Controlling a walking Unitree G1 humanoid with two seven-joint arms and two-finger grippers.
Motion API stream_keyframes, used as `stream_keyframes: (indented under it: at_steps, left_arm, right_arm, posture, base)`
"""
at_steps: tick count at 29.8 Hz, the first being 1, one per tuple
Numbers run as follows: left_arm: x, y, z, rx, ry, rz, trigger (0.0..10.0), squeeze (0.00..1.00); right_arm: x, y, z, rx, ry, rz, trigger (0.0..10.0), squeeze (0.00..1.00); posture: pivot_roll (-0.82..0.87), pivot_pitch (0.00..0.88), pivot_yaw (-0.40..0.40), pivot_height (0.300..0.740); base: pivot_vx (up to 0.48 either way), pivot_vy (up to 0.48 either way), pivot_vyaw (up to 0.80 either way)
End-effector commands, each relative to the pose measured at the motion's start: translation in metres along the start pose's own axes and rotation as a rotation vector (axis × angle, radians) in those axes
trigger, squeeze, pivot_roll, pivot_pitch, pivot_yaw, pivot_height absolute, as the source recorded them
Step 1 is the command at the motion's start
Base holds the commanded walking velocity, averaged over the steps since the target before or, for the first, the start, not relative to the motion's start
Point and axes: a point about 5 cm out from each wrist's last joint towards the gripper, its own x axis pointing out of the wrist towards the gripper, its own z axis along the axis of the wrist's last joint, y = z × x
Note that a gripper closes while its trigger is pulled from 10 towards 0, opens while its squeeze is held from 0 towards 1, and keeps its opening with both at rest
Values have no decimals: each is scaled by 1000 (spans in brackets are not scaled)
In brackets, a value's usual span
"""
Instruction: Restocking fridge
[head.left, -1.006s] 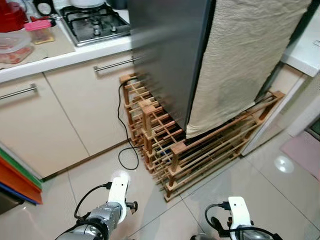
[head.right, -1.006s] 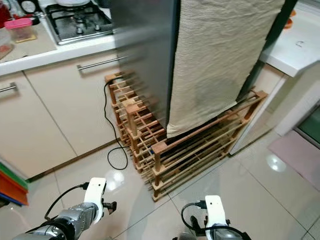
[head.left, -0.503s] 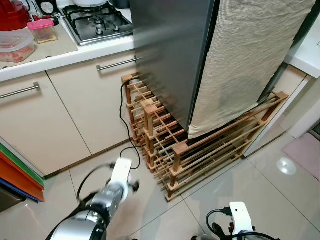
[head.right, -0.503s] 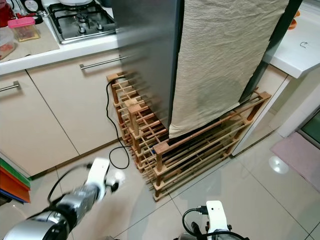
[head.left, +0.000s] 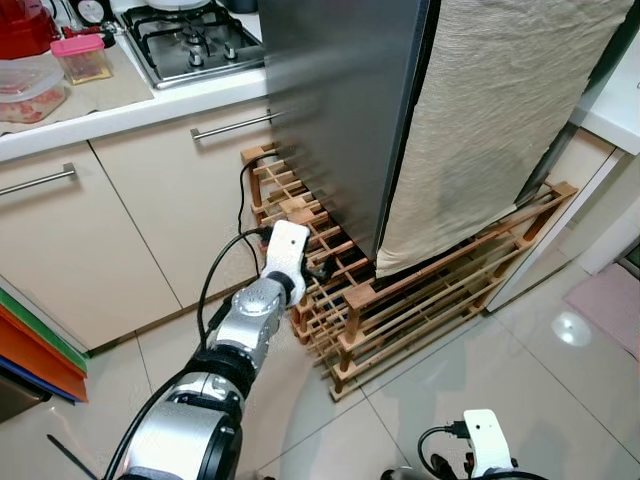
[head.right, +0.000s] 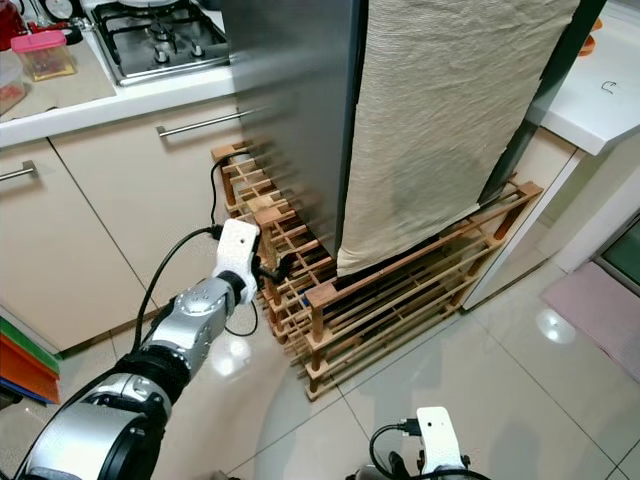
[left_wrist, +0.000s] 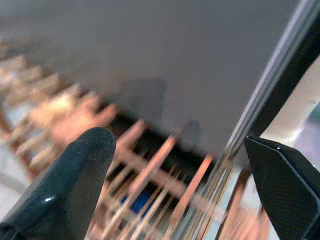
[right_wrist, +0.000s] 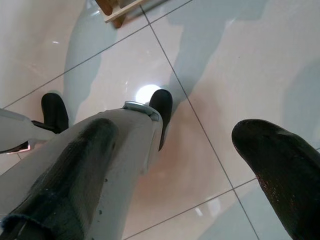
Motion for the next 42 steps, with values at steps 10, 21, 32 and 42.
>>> stream_keyframes:
  at_steps: [10, 21, 32, 42]
  left_arm:
    - [8, -27, 56, -27, -175, -217, 10000, 0]
    - [-1, -40, 88, 17, -237, -369, 10000, 0]
    - [-3, -64, 105, 34, -239, -515, 10000, 0]
    - [12, -66, 101, 90, -187, -471, 10000, 0]
  right_arm:
    - [0, -3, 7, -25, -11, -12, 10000, 0]
    - [2, -1, 14, -37, -16, -14, 10000, 0]
    - [2, 0, 17, -27, -24, -12, 10000, 0]
    - [3, 3, 18, -14, -39, -13, 10000, 0]
  posture:
    - [-102, 11, 7, 740]
    - [-101, 8, 4, 740]
    - [-109, 20, 17, 740]
    - [-130, 28, 33, 740]
  base:
    - [0, 0, 0]
    - [0, 0, 0]
    - [0, 0, 0]
    - [0, 0, 0]
